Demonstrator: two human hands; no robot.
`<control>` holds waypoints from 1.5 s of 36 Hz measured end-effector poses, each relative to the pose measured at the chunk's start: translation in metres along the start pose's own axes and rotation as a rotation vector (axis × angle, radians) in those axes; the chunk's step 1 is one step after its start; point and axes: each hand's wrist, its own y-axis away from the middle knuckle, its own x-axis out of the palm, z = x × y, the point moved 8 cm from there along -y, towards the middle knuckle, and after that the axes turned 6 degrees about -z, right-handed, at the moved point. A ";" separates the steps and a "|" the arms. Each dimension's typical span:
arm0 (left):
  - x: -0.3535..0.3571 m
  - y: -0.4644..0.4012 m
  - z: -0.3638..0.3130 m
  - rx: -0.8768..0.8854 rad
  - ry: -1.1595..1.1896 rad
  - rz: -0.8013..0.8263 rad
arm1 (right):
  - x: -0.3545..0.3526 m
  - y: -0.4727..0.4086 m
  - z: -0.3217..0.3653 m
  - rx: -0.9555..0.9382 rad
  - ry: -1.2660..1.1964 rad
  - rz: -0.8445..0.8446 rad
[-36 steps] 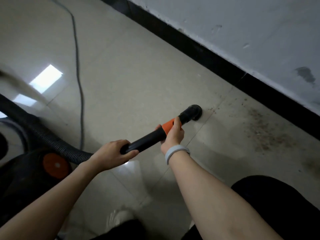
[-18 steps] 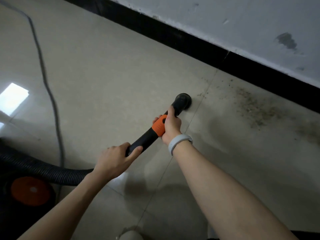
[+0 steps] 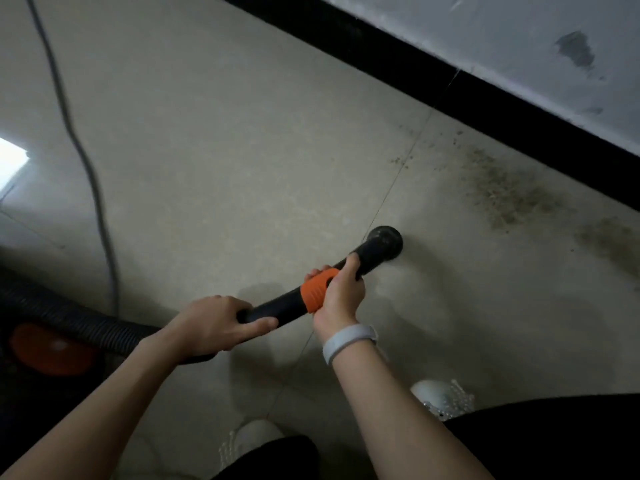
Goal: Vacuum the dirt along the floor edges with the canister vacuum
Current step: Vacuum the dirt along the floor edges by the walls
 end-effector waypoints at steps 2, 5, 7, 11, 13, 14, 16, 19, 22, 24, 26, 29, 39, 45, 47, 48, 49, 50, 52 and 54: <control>0.004 -0.003 -0.013 0.040 -0.045 0.018 | -0.018 -0.002 0.007 -0.016 -0.013 -0.060; 0.007 -0.010 -0.028 0.083 -0.069 0.003 | -0.028 -0.008 0.019 -0.032 -0.025 -0.075; 0.003 -0.014 -0.031 0.077 -0.056 -0.037 | -0.022 -0.011 0.026 -0.038 -0.019 -0.044; -0.012 -0.014 -0.020 -0.016 0.059 -0.147 | 0.021 -0.017 0.031 -0.055 0.041 0.051; -0.020 -0.010 -0.010 -0.087 0.153 -0.226 | 0.049 -0.019 0.027 -0.059 0.106 0.102; -0.023 -0.009 -0.004 -0.121 0.192 -0.264 | 0.064 -0.020 0.023 -0.057 0.133 0.132; -0.027 -0.007 0.007 -0.185 0.262 -0.327 | 0.090 -0.022 0.016 -0.061 0.197 0.193; -0.034 -0.010 0.017 -0.244 0.380 -0.397 | 0.122 -0.022 0.013 -0.059 0.301 0.280; -0.048 -0.022 0.017 -0.278 0.426 -0.449 | 0.149 -0.024 0.024 -0.064 0.385 0.342; -0.061 -0.033 0.012 -0.286 0.440 -0.469 | 0.162 -0.026 0.036 -0.088 0.426 0.347; -0.072 -0.043 0.004 -0.273 0.437 -0.477 | 0.169 -0.029 0.049 -0.116 0.438 0.339; -0.076 -0.053 -0.010 -0.233 0.351 -0.458 | 0.158 -0.041 0.069 -0.155 0.453 0.283; -0.017 -0.051 -0.053 -0.091 0.214 -0.289 | 0.063 -0.064 0.081 -0.122 0.454 0.079; -0.045 -0.075 -0.064 -0.097 0.175 -0.336 | 0.079 -0.069 0.110 -0.151 0.438 0.094; -0.061 -0.090 -0.072 -0.100 0.137 -0.358 | 0.094 -0.073 0.127 -0.171 0.437 0.095; -0.068 -0.098 -0.076 -0.105 0.122 -0.363 | 0.101 -0.076 0.134 -0.174 0.434 0.096; -0.075 -0.107 -0.080 -0.111 0.112 -0.364 | 0.108 -0.079 0.142 -0.176 0.420 0.095; -0.080 -0.115 -0.085 -0.118 0.106 -0.361 | 0.114 -0.083 0.150 -0.184 0.418 0.091; -0.088 -0.130 -0.095 -0.127 0.108 -0.356 | 0.122 -0.090 0.167 -0.199 0.435 0.087; -0.095 -0.141 -0.105 -0.136 0.137 -0.360 | 0.130 -0.096 0.183 -0.203 0.447 0.108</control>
